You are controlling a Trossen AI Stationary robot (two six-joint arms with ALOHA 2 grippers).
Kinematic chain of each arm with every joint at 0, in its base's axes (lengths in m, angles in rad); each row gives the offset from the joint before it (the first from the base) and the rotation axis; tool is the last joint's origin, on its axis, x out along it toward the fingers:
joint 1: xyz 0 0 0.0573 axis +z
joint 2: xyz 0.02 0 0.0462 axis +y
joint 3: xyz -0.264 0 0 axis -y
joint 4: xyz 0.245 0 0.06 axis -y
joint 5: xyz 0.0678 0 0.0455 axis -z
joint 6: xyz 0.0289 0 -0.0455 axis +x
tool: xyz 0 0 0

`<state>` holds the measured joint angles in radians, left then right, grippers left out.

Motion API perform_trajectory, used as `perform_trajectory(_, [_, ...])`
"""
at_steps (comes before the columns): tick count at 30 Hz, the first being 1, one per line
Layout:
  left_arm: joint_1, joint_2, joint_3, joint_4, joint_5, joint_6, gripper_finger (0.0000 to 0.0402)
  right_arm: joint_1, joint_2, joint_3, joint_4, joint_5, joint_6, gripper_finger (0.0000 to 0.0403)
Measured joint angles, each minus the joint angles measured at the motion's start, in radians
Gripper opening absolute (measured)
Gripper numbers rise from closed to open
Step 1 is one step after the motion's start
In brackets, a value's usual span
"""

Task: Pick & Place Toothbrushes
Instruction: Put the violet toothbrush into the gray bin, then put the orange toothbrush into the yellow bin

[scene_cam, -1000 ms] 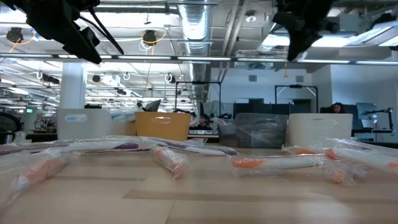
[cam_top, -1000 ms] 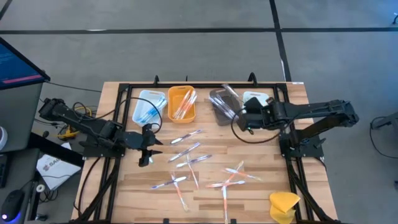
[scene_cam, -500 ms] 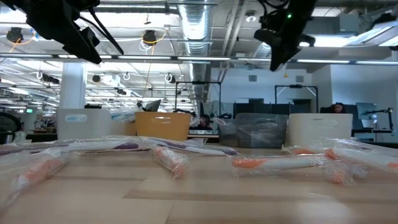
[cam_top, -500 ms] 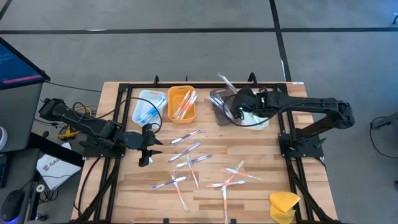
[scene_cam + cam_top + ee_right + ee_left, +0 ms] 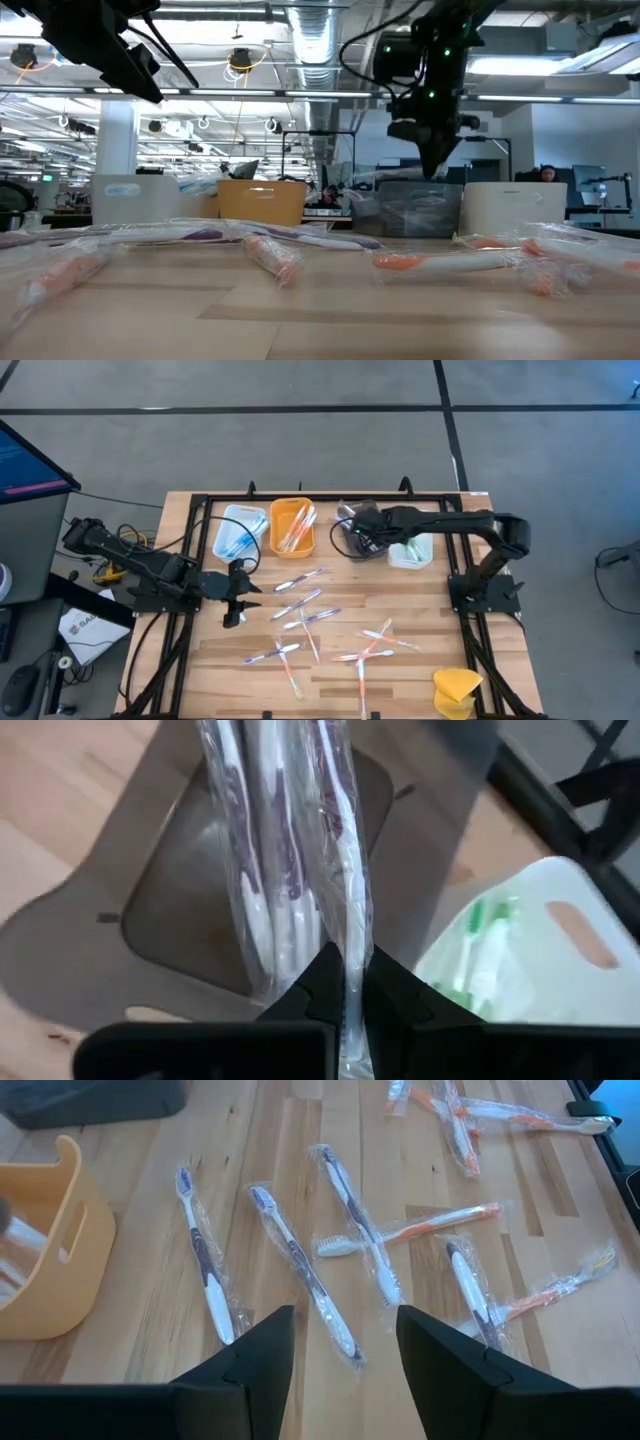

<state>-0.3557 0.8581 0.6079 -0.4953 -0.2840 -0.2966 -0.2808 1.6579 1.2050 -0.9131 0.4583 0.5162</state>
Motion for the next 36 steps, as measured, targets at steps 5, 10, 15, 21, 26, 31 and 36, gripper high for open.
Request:
perform_trajectory(5, [0.000,-0.001,-0.015,0.003,0.000,0.000,0.0172,-0.019,0.071,0.000,0.047,-0.075,-0.019,0.0014])
perform_trajectory(10, [0.000,0.000,-0.066,0.005,-0.002,-0.009,0.0172,-0.030,0.119,0.001,0.067,-0.099,-0.026,0.0014])
perform_trajectory(15, [0.000,0.000,-0.077,0.012,-0.005,-0.024,0.0172,-0.037,0.131,0.001,0.066,-0.147,-0.026,0.0043])
perform_trajectory(21, [0.000,0.000,-0.077,0.023,-0.007,-0.024,0.0172,-0.033,0.118,0.007,0.063,-0.147,-0.018,0.0107])
perform_trajectory(26, [0.000,0.000,-0.078,0.026,-0.008,-0.024,0.0172,-0.033,0.114,0.051,-0.008,-0.146,-0.011,0.0158])
perform_trajectory(31, [0.000,0.000,-0.078,0.028,-0.008,-0.023,0.0172,-0.019,0.114,0.121,-0.112,-0.144,-0.022,0.0207])
perform_trajectory(36, [0.000,0.000,-0.078,0.032,-0.008,0.002,0.0172,0.037,0.114,0.218,-0.167,-0.144,-0.083,0.0227])
